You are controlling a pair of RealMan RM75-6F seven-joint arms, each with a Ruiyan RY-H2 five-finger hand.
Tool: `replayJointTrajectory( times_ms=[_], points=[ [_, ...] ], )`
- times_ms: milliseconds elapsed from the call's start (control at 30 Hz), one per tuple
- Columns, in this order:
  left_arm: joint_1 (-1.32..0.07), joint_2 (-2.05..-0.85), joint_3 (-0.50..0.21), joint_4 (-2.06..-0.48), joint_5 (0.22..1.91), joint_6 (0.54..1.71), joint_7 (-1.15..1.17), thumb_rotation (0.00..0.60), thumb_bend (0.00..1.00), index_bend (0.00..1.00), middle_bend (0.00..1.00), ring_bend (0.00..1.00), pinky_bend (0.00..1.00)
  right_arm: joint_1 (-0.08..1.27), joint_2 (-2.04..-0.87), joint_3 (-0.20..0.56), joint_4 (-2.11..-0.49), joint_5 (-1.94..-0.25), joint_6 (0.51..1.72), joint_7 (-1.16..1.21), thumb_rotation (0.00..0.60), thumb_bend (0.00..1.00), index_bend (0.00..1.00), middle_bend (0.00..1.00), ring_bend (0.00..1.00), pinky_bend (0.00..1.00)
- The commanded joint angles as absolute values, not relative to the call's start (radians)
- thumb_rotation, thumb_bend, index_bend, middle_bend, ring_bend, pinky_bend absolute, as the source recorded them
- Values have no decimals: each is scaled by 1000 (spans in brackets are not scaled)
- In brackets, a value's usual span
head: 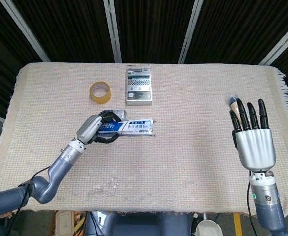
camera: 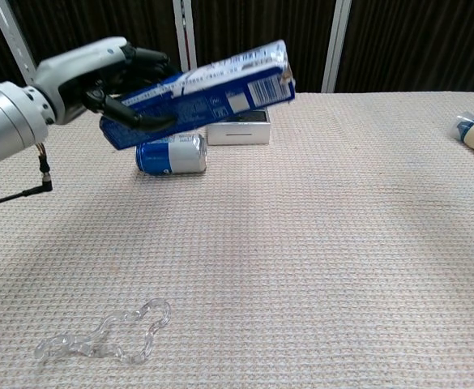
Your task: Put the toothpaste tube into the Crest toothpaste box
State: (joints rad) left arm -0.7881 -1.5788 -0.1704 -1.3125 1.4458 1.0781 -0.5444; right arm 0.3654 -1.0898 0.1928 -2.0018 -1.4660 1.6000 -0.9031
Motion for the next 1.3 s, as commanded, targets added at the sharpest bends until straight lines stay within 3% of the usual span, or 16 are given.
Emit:
replayJointTrajectory(
  times_ms=[33,300,500,700,833,900,1033,1300],
  points=[
    [-810,-1659,-150,-1216,1431,1024,-568,600,423,425,393,244,329,357,-1089,193,-1991,-1467,1598,-895,600,404,290,139,162,0],
    [-831,-1820,-112,-1024,1461,979,-643,600,420,412,379,234,326,339,-1065,194,-1983,-1443,1577,-878,600,403,298,139,162,0],
    [-844,-1843,-108,-975,1474,969,-605,600,421,414,392,236,318,333,-1047,182,-1983,-1429,1536,-812,600,404,298,140,162,0],
    [-859,-1758,-112,-1062,1451,908,-461,600,420,418,404,245,318,330,-1054,175,-1951,-1422,1510,-771,600,404,301,140,162,0],
    [-862,-1691,-123,-1155,1391,844,-345,600,421,410,353,214,291,328,-1060,167,-1940,-1409,1492,-767,600,404,302,140,162,0],
    [-864,-1650,-120,-1204,1357,802,-280,600,420,360,286,151,236,327,-1062,164,-1934,-1407,1486,-767,600,403,302,140,160,0],
    [-879,-1583,-125,-1277,1286,721,-201,600,384,166,126,7,94,325,-1066,161,-1930,-1392,1473,-768,600,404,302,139,145,0],
    [-846,-1503,-172,-1385,1225,814,-91,600,297,141,77,0,78,313,-1064,153,-1931,-1345,1463,-811,600,398,299,130,100,0]
  ],
)
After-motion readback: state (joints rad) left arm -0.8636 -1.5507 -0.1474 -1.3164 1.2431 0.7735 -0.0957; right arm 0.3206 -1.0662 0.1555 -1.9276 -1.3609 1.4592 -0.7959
